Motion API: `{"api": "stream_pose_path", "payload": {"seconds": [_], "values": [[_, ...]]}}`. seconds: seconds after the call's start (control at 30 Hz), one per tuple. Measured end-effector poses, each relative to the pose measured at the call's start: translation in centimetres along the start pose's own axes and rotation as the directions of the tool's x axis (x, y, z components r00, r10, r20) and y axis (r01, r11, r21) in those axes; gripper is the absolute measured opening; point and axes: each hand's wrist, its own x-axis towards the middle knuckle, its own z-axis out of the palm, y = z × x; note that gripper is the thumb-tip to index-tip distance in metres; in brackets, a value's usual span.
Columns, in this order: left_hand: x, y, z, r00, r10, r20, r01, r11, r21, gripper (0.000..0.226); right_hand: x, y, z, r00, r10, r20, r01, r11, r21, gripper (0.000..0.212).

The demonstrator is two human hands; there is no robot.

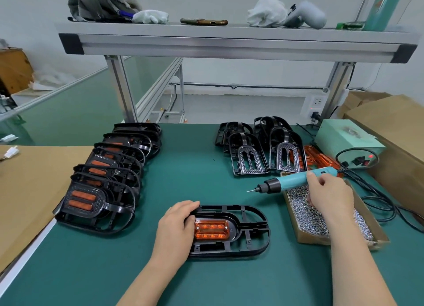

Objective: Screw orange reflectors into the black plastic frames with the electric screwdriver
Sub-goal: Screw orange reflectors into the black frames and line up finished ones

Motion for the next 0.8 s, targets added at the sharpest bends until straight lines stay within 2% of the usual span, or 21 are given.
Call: {"api": "stream_pose_path", "payload": {"seconds": [0.17, 0.23, 0.33, 0.43, 0.5, 0.6, 0.8], "values": [[-0.1, 0.1, -0.2, 1.0, 0.011, -0.018, -0.011, 1.0, -0.025, 0.034, -0.6, -0.5, 0.4, 0.997, -0.008, -0.07, 0.013, 0.997, 0.07, 0.043], [-0.3, 0.5, -0.4, 0.999, 0.037, -0.015, -0.038, 0.995, -0.09, 0.036, -0.9, -0.8, 0.5, 0.995, 0.005, -0.097, 0.006, 0.993, 0.114, 0.042], [-0.6, 0.9, -0.8, 0.977, 0.122, 0.172, -0.095, 0.982, -0.161, 0.069, -1.6, -1.2, 0.5, 0.989, 0.0, -0.145, 0.027, 0.983, 0.182, 0.039], [-0.5, 0.6, -0.8, 0.893, 0.175, 0.414, -0.21, 0.977, 0.039, 0.108, -2.2, -1.4, 0.7, 0.983, -0.006, -0.183, 0.051, 0.97, 0.239, 0.037], [-0.2, 0.2, -0.8, 0.85, 0.18, 0.494, -0.287, 0.947, 0.148, 0.121, -2.6, -1.6, 0.8, 0.978, -0.011, -0.206, 0.064, 0.965, 0.254, 0.037], [0.0, -0.2, -0.7, 0.847, 0.192, 0.495, -0.302, 0.941, 0.151, 0.126, -3.0, -1.8, 0.8, 0.977, -0.014, -0.212, 0.072, 0.96, 0.27, 0.036], [-0.6, -0.4, -1.1, 0.89, 0.244, 0.385, -0.3, 0.949, 0.093, 0.127, -3.6, -2.1, 0.9, 0.958, -0.035, -0.283, 0.137, 0.927, 0.349, 0.038]]}}
